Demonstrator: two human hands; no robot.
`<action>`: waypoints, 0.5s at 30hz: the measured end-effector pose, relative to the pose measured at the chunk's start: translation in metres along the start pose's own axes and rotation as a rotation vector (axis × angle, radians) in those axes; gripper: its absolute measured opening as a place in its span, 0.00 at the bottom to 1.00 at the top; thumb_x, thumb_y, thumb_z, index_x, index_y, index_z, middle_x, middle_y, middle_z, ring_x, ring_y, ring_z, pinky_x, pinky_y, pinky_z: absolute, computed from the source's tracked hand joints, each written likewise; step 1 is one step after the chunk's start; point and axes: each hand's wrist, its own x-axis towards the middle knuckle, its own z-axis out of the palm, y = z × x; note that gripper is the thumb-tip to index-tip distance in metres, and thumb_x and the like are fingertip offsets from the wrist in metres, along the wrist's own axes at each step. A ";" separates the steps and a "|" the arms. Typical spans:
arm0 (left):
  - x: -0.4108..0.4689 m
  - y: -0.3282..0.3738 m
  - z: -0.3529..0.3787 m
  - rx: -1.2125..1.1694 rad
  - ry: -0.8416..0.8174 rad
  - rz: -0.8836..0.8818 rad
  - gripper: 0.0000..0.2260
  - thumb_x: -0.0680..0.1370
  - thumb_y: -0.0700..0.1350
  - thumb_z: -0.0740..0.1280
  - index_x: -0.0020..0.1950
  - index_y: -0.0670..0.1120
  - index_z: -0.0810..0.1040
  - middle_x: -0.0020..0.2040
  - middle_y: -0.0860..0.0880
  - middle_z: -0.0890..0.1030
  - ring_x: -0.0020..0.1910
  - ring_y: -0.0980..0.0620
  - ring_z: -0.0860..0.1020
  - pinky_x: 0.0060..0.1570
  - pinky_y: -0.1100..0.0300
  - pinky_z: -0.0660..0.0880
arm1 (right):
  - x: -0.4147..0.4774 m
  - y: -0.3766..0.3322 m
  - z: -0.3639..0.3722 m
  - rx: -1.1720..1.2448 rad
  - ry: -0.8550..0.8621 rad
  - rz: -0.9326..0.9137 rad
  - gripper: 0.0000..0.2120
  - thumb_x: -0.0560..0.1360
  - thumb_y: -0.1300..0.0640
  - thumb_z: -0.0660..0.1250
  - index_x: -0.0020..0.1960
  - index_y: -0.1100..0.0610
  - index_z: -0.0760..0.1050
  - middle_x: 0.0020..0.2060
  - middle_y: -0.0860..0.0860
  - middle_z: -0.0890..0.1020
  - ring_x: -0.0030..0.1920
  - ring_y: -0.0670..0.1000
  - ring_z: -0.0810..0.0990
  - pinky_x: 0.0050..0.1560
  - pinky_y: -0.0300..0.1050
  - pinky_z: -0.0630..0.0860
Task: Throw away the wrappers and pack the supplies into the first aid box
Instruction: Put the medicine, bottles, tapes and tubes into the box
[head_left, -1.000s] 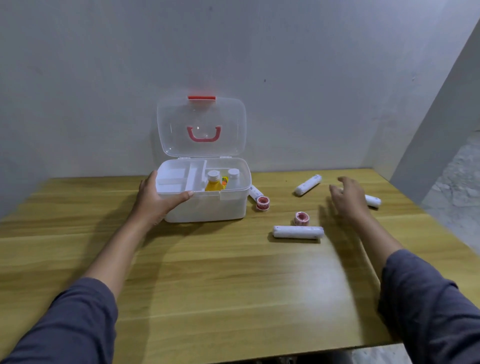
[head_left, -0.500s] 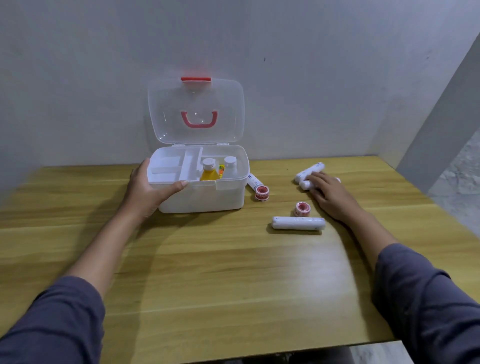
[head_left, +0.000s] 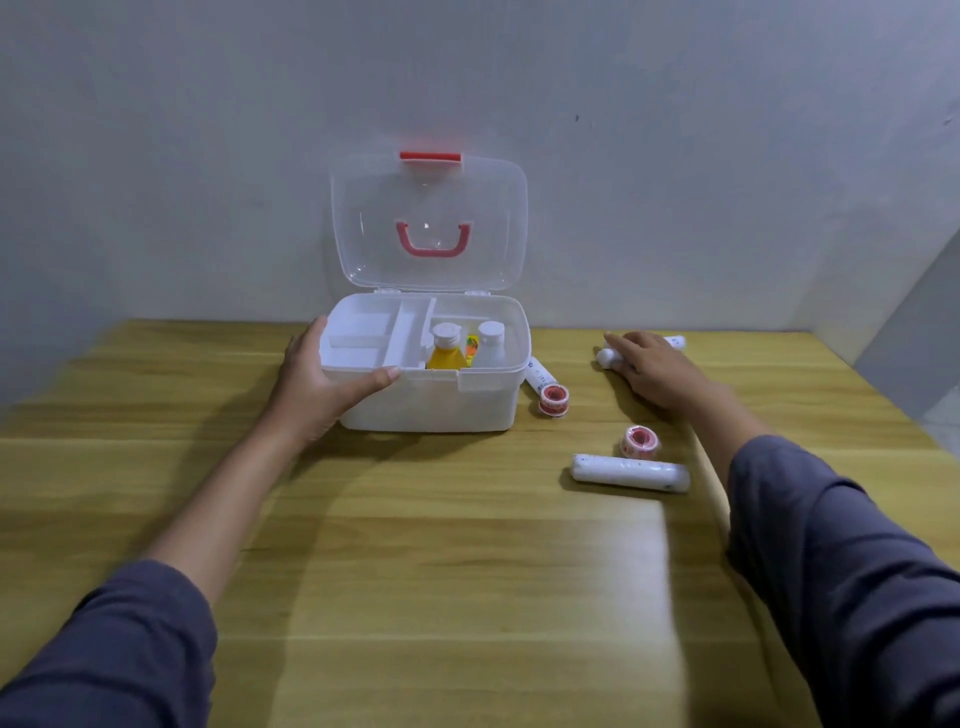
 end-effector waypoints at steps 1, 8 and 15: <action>-0.001 0.001 0.000 -0.003 -0.003 0.003 0.53 0.51 0.66 0.69 0.74 0.48 0.65 0.62 0.55 0.63 0.61 0.58 0.64 0.58 0.60 0.63 | 0.000 -0.003 0.000 -0.026 0.005 0.002 0.21 0.80 0.52 0.54 0.72 0.54 0.61 0.69 0.56 0.68 0.71 0.57 0.63 0.69 0.51 0.59; 0.007 -0.011 -0.004 0.021 -0.036 -0.057 0.56 0.52 0.68 0.73 0.76 0.48 0.61 0.74 0.48 0.65 0.72 0.49 0.66 0.70 0.48 0.66 | -0.014 -0.022 -0.005 -0.133 0.007 0.008 0.18 0.79 0.54 0.56 0.68 0.52 0.68 0.64 0.57 0.73 0.65 0.59 0.68 0.63 0.52 0.64; 0.010 -0.011 -0.007 0.014 -0.063 -0.039 0.50 0.53 0.70 0.75 0.71 0.52 0.69 0.68 0.48 0.71 0.66 0.49 0.72 0.66 0.46 0.71 | -0.033 -0.049 -0.023 0.219 0.227 -0.012 0.17 0.77 0.54 0.62 0.65 0.55 0.71 0.58 0.58 0.76 0.59 0.58 0.72 0.54 0.47 0.67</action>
